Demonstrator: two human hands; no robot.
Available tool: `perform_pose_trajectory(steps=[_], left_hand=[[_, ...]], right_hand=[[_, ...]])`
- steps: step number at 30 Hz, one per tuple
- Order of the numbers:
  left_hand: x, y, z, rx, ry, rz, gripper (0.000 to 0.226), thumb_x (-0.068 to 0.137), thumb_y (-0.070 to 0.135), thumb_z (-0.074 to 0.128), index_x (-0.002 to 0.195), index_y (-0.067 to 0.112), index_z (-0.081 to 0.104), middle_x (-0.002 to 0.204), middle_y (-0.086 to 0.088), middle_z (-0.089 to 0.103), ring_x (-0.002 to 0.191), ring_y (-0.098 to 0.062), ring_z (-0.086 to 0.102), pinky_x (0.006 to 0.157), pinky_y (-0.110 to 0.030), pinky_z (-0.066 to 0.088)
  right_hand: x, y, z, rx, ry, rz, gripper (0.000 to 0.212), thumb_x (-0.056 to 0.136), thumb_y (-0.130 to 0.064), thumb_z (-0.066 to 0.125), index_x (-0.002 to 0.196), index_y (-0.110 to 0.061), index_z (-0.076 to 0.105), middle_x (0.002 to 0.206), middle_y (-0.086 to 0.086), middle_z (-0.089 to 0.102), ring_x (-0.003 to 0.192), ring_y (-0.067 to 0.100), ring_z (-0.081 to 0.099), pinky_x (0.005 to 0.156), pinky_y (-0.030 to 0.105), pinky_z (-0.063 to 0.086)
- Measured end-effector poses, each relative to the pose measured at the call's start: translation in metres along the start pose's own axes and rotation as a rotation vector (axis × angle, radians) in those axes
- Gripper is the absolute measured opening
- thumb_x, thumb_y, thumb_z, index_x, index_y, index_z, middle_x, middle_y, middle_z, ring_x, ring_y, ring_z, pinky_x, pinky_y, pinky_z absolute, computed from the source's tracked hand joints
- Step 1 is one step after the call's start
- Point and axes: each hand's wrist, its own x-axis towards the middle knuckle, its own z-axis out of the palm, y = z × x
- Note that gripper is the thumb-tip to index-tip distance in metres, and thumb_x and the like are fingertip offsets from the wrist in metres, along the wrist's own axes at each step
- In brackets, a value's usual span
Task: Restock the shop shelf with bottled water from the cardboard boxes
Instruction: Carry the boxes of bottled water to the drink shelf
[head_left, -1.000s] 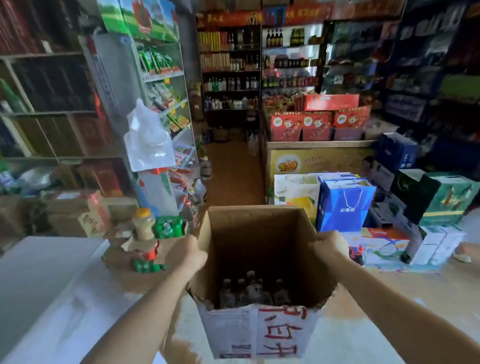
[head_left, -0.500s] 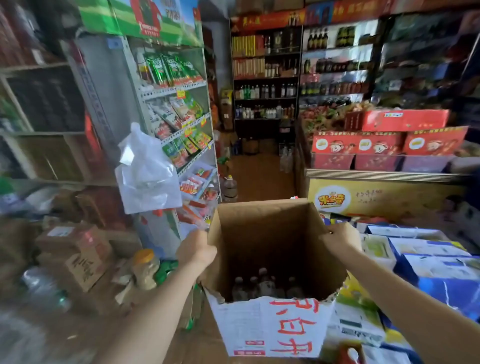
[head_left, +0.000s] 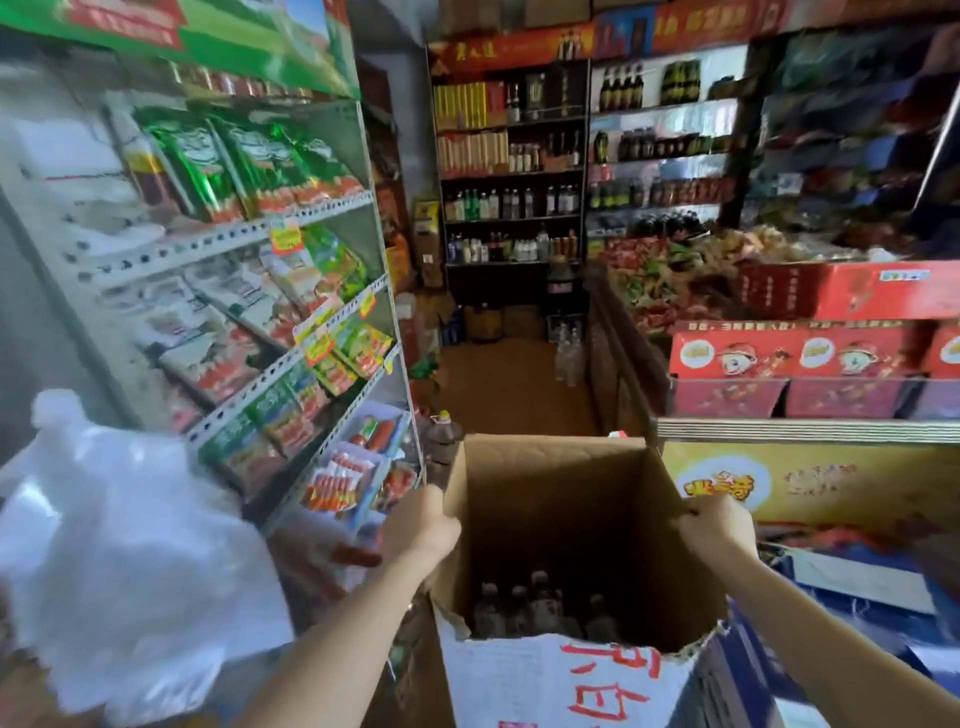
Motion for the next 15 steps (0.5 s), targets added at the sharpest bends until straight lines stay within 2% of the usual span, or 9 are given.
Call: perform_pose_trajectory(steps=[2,4,5,8,9,12,13,15], left_hand=[[0.063,0.013,0.002,-0.036,-0.033,-0.013,0.021,0.080,0.021,0.058,0.101,0.018,0.061,0.107,-0.007,0.065,0.102,-0.028,0.062,0.077,-0.031,0.049],[0.129,0.025,0.007,-0.062,-0.091,-0.019,0.007,0.077,0.020,0.062,0.081,0.016,0.059,0.096,-0.010,0.066,0.094,-0.030,0.063,0.069,-0.029,0.046],[0.163,0.031,0.010,-0.079,-0.130,-0.024,0.009,0.076,0.020,0.064,0.078,0.014,0.058,0.092,-0.010,0.065,0.092,-0.030,0.063,0.066,-0.028,0.043],[0.263,0.046,0.022,-0.149,-0.250,-0.081,0.032,0.070,0.019,0.074,0.095,0.003,0.064,0.100,-0.014,0.065,0.094,-0.029,0.063,0.064,-0.026,0.041],[0.294,0.052,0.025,-0.172,-0.279,-0.106,0.034,0.068,0.018,0.076,0.094,0.001,0.064,0.099,-0.015,0.064,0.093,-0.029,0.063,0.062,-0.025,0.041],[0.381,0.076,0.029,-0.151,-0.348,-0.155,0.026,0.068,0.015,0.079,0.065,0.006,0.055,0.083,-0.011,0.060,0.069,-0.022,0.057,0.049,-0.021,0.039],[0.411,0.085,0.030,-0.157,-0.358,-0.174,0.026,0.069,0.014,0.080,0.063,0.007,0.055,0.079,-0.010,0.062,0.064,-0.020,0.057,0.045,-0.019,0.040],[0.473,0.102,0.035,-0.194,-0.378,-0.199,0.022,0.066,0.010,0.082,0.075,0.001,0.065,0.087,-0.013,0.069,0.075,-0.023,0.065,0.052,-0.020,0.044]], right_hand=[[0.051,-0.023,0.010,0.006,-0.002,0.002,0.013,0.078,-0.010,0.065,0.066,-0.013,0.068,0.062,0.008,0.057,0.069,0.026,0.056,0.052,0.023,0.035],[0.105,-0.044,0.022,0.033,-0.012,0.035,0.023,0.077,-0.009,0.064,0.057,-0.019,0.061,0.057,0.004,0.054,0.069,0.025,0.056,0.050,0.022,0.035],[0.134,-0.055,0.029,0.042,-0.018,0.048,0.023,0.077,-0.008,0.064,0.057,-0.018,0.061,0.055,0.003,0.054,0.067,0.024,0.056,0.050,0.022,0.037],[0.233,-0.088,0.047,0.060,-0.044,0.029,0.011,0.073,-0.003,0.064,0.064,-0.008,0.069,0.052,0.001,0.052,0.057,0.020,0.053,0.048,0.021,0.039],[0.268,-0.101,0.052,0.059,-0.066,0.021,0.011,0.073,-0.001,0.063,0.064,-0.006,0.068,0.052,0.001,0.051,0.055,0.019,0.052,0.049,0.021,0.039],[0.365,-0.142,0.065,-0.017,-0.183,0.018,0.029,0.078,-0.001,0.058,0.050,-0.008,0.054,0.040,-0.002,0.047,0.045,0.013,0.049,0.040,0.018,0.037],[0.396,-0.155,0.069,-0.024,-0.204,0.033,0.030,0.079,-0.002,0.058,0.049,-0.009,0.053,0.033,-0.004,0.046,0.041,0.011,0.049,0.036,0.016,0.036],[0.462,-0.181,0.078,-0.050,-0.230,0.032,0.027,0.080,-0.005,0.057,0.054,-0.008,0.056,0.035,-0.004,0.051,0.043,0.015,0.057,0.033,0.013,0.036]])
